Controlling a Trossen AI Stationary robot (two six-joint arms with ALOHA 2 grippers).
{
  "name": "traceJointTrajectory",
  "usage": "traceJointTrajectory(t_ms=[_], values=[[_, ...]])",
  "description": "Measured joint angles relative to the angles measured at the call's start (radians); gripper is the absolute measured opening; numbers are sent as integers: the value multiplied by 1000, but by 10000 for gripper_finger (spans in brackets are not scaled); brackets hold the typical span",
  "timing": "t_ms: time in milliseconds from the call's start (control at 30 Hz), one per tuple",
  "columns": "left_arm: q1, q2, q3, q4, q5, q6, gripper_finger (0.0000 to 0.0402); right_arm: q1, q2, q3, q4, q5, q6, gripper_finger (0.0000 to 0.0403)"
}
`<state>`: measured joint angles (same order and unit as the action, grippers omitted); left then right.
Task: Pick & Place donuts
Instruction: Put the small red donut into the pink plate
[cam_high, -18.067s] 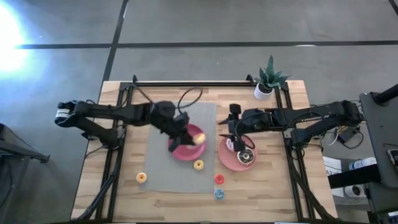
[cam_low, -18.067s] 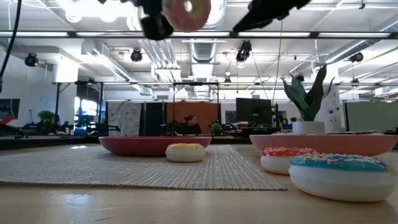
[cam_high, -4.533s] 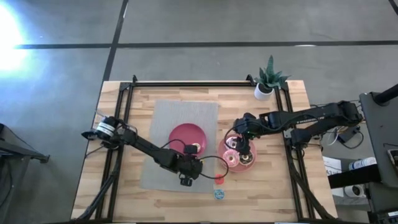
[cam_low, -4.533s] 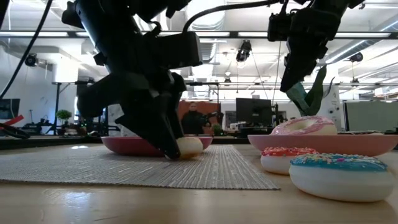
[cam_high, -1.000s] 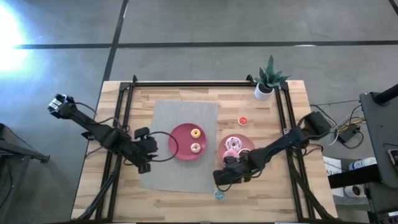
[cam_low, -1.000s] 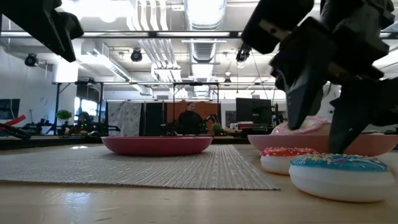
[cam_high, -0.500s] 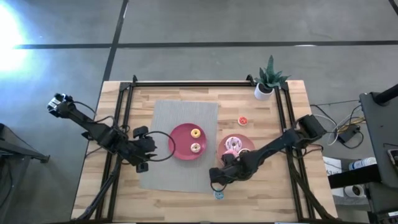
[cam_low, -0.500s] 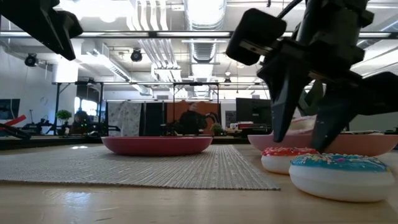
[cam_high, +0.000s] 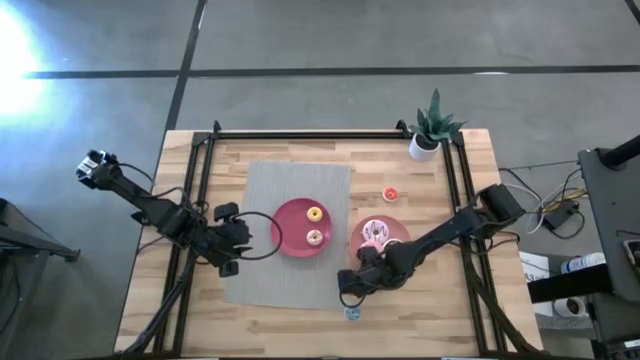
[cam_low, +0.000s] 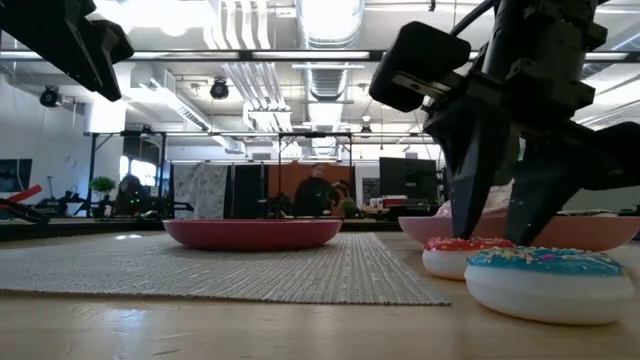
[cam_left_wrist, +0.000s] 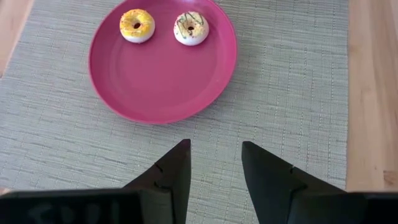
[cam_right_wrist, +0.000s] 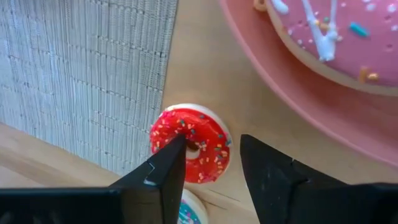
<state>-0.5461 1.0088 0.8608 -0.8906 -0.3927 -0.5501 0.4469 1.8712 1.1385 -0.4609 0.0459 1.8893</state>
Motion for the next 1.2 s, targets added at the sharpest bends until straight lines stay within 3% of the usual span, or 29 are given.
traceJointTrajectory(t_ms=[400,733,1000,1200], values=[[0,0,0,0,-2,-5,117,-3,68,63,-12,-24,-103,138],[-5,0,0,0,-20,-28,117,-49,67,156,-23,-3,-288,18],[-55,-53,2,0,-26,-126,117,-193,64,274,-26,93,-469,14],[-71,-106,3,0,-131,-220,117,-343,65,316,-28,100,-643,13]])
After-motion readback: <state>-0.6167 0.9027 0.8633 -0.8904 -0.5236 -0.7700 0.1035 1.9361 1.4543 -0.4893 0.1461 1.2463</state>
